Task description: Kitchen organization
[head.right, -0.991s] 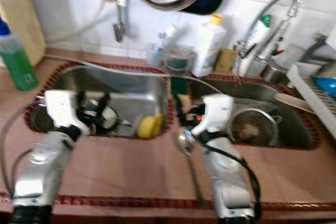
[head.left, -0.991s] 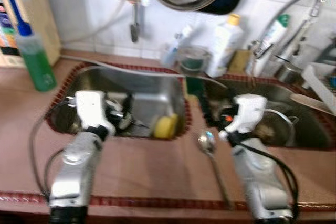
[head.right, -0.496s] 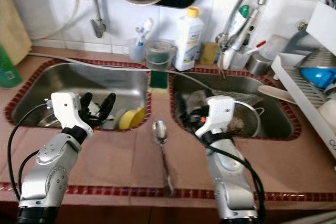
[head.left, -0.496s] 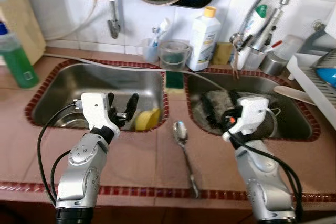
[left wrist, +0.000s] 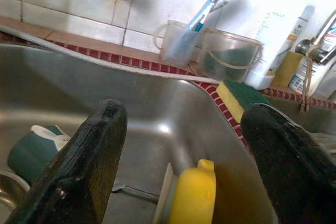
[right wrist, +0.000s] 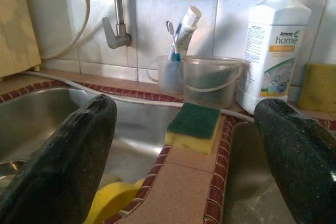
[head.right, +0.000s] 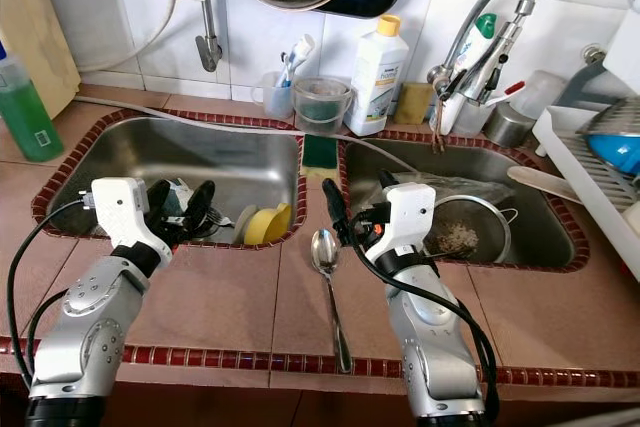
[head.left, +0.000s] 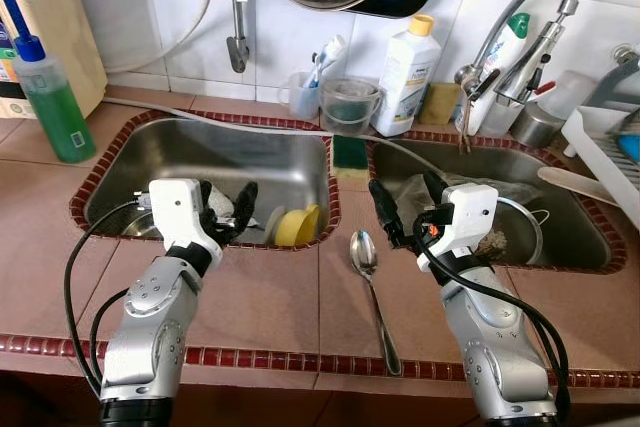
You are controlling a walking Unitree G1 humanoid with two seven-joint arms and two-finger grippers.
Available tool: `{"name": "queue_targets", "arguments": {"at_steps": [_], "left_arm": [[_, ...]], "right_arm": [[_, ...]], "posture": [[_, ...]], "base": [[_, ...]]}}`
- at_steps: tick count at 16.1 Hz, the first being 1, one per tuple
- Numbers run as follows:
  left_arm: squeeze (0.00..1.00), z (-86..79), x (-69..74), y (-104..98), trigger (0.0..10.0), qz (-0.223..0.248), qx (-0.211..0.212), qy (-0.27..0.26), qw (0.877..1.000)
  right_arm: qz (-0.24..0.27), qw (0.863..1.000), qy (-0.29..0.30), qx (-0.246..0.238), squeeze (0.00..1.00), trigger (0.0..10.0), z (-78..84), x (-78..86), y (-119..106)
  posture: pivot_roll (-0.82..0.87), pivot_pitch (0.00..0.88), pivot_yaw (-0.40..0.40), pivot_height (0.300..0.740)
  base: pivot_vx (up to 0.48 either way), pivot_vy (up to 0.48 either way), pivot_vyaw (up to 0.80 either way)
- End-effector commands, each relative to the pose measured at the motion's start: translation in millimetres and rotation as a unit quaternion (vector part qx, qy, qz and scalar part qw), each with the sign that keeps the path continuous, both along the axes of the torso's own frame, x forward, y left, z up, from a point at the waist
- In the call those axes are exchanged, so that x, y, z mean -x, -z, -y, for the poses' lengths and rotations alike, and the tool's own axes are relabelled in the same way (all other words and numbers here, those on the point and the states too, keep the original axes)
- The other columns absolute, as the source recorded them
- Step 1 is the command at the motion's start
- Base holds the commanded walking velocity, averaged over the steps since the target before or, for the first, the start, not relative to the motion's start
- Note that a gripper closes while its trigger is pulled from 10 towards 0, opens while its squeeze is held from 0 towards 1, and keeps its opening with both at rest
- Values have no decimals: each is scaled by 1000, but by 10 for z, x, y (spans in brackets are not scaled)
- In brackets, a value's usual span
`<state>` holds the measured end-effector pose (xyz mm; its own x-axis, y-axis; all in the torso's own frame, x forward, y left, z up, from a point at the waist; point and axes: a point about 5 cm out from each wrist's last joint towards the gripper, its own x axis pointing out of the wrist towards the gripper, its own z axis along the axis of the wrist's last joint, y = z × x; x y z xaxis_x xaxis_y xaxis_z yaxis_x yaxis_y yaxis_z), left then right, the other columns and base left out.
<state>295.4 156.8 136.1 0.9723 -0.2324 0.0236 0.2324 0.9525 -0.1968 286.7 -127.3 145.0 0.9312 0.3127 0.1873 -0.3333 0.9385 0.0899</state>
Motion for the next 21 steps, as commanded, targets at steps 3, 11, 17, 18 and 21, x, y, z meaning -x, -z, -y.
{"name": "queue_targets", "arguments": {"at_steps": [3, 11, 17, 18, 21], "left_arm": [[0, 54, 8, -12, 10000, -2, -6, 10, 1000], [0, 74, 15, 15, 10000, -9, -11, 14, 1000], [0, 110, 34, 10, 10000, 0, -34, 34, 999], [0, 125, 42, 18, 10000, 0, -43, 43, 998], [0, 265, 89, 48, 10000, 20, -135, 89, 987]], "right_arm": [[7, 1000, 1, 5, 0, 10000, 13, -6, -19], [4, 1000, 1, 7, 0, 10000, 21, -1, -6], [1, 1000, 3, 11, 0, 10000, 33, -8, 9], [-1, 1000, 7, 15, 0, 10000, 41, -14, 20], [-32, 997, 50, 46, 0, 10000, 121, -70, 132]], "posture": [[-10, 0, -74, 740], [-11, 0, -77, 740], [-11, 0, -79, 740], [-9, 0, -80, 740], [-10, 0, -78, 740]], "base": [[-189, 0, 0], [-323, 0, 0], [-44, 0, 0], [0, 0, 0], [0, 0, 0]]}}
